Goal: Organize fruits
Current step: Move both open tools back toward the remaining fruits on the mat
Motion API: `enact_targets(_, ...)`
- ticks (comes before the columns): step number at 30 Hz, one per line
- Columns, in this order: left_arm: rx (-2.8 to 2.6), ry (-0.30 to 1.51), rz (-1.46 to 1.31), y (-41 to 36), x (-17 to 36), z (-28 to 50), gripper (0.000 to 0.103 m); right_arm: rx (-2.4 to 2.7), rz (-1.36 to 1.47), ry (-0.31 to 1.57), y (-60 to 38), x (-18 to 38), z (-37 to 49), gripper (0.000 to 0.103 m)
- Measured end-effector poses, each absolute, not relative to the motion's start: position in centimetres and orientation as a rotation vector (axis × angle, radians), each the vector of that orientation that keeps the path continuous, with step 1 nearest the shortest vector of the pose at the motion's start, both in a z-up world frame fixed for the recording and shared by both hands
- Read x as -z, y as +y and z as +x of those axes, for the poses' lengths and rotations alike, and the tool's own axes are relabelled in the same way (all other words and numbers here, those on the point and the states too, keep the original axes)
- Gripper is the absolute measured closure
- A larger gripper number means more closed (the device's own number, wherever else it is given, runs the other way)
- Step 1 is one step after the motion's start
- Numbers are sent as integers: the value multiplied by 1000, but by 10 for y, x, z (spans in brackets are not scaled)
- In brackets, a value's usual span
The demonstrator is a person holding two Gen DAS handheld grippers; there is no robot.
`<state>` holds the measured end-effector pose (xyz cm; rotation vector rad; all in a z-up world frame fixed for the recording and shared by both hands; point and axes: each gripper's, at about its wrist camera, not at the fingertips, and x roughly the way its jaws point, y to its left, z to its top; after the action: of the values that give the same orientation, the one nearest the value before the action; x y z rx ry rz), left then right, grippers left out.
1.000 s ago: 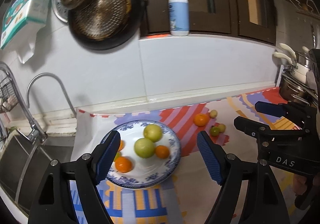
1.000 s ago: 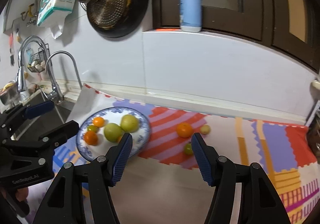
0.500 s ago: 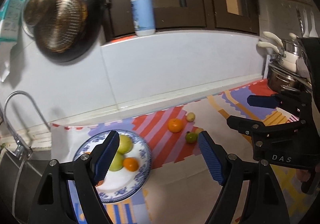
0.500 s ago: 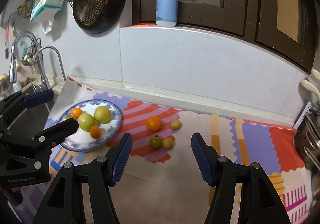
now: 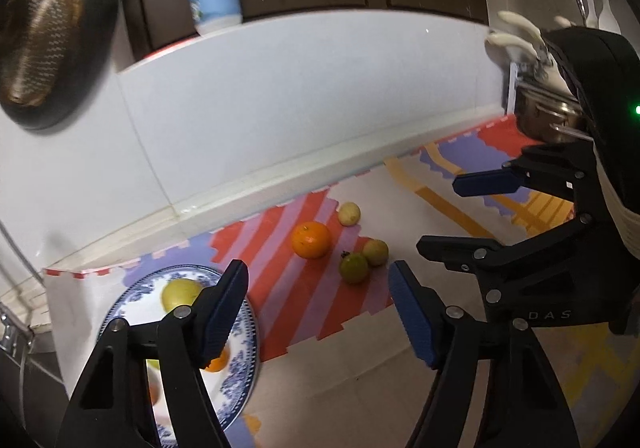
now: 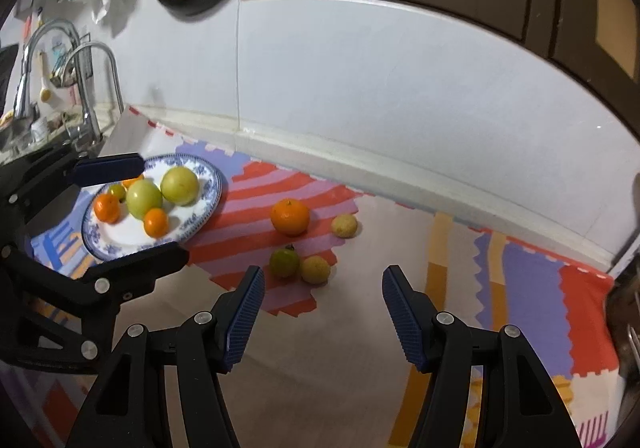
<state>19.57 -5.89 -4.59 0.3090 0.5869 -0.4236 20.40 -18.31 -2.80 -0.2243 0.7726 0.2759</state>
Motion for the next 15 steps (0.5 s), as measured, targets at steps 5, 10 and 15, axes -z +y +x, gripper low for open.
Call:
enact_targets(5,468,641,320,-69,65,217,37,-315,-256,796,-186,45,219,42)
enact_targets(10,498,696,307,-79,82,237,45,-343,-253,820,-193,59,237,42)
enact_targets(15,525,744,310,-89,95,252,53,-352,-240,853,-202,71,250,45)
